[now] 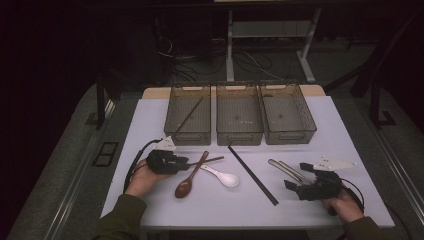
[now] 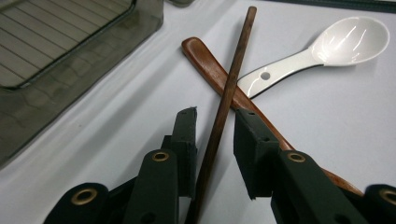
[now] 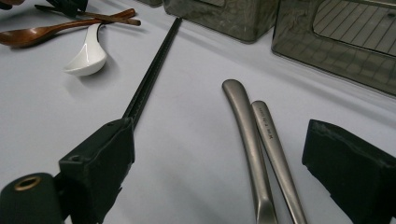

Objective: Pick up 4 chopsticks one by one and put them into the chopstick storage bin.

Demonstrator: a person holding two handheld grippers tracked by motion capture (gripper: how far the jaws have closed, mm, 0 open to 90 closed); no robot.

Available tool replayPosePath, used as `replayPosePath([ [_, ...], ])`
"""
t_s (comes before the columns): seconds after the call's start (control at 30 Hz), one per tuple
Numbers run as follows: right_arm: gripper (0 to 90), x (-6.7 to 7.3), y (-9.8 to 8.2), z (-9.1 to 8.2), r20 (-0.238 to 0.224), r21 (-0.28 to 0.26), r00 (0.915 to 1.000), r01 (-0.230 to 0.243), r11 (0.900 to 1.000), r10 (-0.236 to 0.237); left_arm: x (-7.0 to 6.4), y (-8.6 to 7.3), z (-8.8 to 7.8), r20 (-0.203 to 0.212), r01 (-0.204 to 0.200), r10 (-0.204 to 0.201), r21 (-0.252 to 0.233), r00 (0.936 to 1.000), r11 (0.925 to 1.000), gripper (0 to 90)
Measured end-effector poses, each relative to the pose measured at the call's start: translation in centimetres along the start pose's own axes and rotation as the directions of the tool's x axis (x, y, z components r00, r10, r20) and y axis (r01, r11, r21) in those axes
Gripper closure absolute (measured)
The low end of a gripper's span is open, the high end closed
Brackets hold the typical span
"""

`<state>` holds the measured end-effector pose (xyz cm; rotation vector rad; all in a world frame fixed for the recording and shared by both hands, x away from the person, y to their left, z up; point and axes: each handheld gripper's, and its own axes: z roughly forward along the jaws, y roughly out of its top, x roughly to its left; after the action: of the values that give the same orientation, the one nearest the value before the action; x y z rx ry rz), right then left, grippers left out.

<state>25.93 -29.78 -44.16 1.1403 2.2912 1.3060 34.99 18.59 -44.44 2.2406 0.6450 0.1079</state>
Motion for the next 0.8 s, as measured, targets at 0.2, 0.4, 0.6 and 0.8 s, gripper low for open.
replayPosePath([
  [0.2,8.9,0.0,0.0,0.0,0.0,0.001,1.0,0.002,1.0,-0.002,0.0,-0.06,0.15,0.002,-0.006,0.006,0.009,1.0,0.9999,70.4],
  [0.4,8.9,0.02,0.0,-0.01,0.0,0.002,1.0,0.0,1.0,0.0,0.03,-0.13,0.3,-0.007,-0.018,0.018,0.021,0.9998,0.9996,72.8],
  [0.6,8.9,0.0,0.0,0.0,-0.001,0.001,1.0,0.001,1.0,-0.001,-0.08,-0.13,0.3,-0.012,-0.034,0.035,0.026,0.9993,0.9991,75.8],
  [0.8,8.9,0.02,0.0,0.0,-0.002,0.003,1.0,0.001,1.0,-0.001,-0.21,-0.11,0.31,-0.012,-0.043,0.044,0.029,0.999,0.9986,78.4],
])
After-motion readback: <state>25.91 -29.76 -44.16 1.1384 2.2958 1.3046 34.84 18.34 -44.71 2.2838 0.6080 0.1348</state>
